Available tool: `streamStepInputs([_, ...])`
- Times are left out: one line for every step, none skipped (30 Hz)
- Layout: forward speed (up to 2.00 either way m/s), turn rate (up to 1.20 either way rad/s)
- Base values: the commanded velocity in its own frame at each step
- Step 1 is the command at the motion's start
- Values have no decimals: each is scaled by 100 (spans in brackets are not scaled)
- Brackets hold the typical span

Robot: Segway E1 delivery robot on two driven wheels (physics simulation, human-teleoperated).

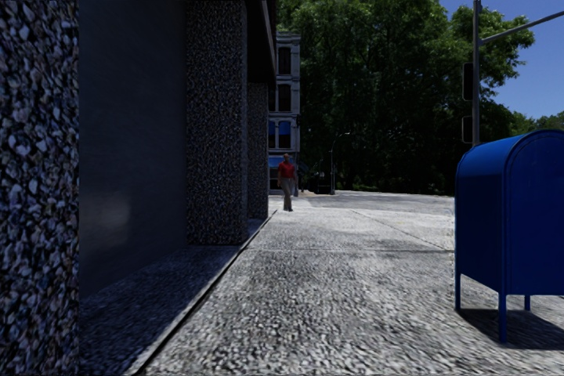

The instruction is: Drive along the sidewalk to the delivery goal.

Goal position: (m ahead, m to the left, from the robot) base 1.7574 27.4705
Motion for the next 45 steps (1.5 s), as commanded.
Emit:
streamStepInputs([159,0])
streamStepInputs([159,0])
streamStepInputs([159,0])
streamStepInputs([159,0])
streamStepInputs([159,0])
streamStepInputs([159,-14])
streamStepInputs([159,-63])
streamStepInputs([159,-120])
streamStepInputs([159,-120])
streamStepInputs([159,-120])
streamStepInputs([159,-75])
streamStepInputs([159,-75])
streamStepInputs([159,-53])
streamStepInputs([159,-37])
streamStepInputs([159,-34])
streamStepInputs([159,-32])
streamStepInputs([159,-30])
streamStepInputs([159,-29])
streamStepInputs([159,-29])
streamStepInputs([159,-28])
streamStepInputs([159,-28])
streamStepInputs([159,-28])
streamStepInputs([159,-28])
streamStepInputs([159,-28])
streamStepInputs([159,-28])
streamStepInputs([159,-28])
streamStepInputs([159,-28])
streamStepInputs([159,-28])
streamStepInputs([159,-28])
streamStepInputs([159,-28])
streamStepInputs([159,-37])
streamStepInputs([159,-42])
streamStepInputs([159,-49])
streamStepInputs([159,-66])
streamStepInputs([159,-87])
streamStepInputs([159,-97])
streamStepInputs([159,-99])
streamStepInputs([159,-99])
streamStepInputs([159,-100])
streamStepInputs([159,-100])
streamStepInputs([159,-100])
streamStepInputs([159,-100])
streamStepInputs([159,-100])
streamStepInputs([159,-100])
streamStepInputs([159,-83])
